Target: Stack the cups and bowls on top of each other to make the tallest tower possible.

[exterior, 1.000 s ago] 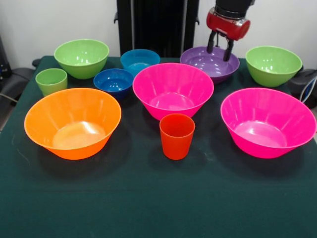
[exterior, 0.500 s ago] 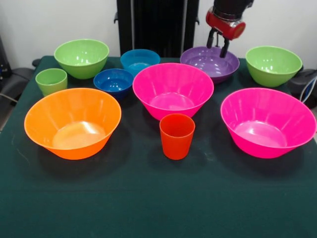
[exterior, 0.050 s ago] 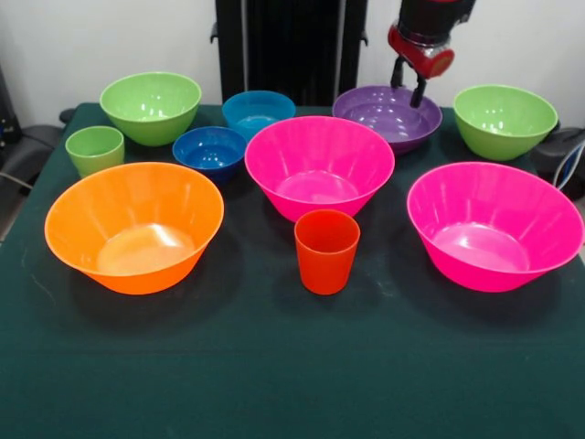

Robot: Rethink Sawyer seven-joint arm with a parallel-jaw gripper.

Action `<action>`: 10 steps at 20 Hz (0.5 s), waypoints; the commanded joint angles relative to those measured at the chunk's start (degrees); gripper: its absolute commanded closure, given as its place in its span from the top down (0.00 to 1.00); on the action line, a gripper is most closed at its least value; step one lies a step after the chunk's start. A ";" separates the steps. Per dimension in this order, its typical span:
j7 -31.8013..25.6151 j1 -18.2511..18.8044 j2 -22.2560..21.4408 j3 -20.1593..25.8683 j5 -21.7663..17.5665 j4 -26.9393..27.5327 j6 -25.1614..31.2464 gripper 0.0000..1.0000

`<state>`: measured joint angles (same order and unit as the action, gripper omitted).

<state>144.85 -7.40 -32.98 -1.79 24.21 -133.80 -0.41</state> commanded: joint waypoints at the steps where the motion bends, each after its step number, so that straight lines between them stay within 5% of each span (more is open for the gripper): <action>1: 14.82 2.28 7.91 9.07 -0.02 0.27 -9.31 1.00; 10: 15.07 2.82 12.45 11.01 -1.74 4.55 -13.92 1.00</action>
<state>148.84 -5.60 -25.12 2.70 23.70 -133.74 -9.32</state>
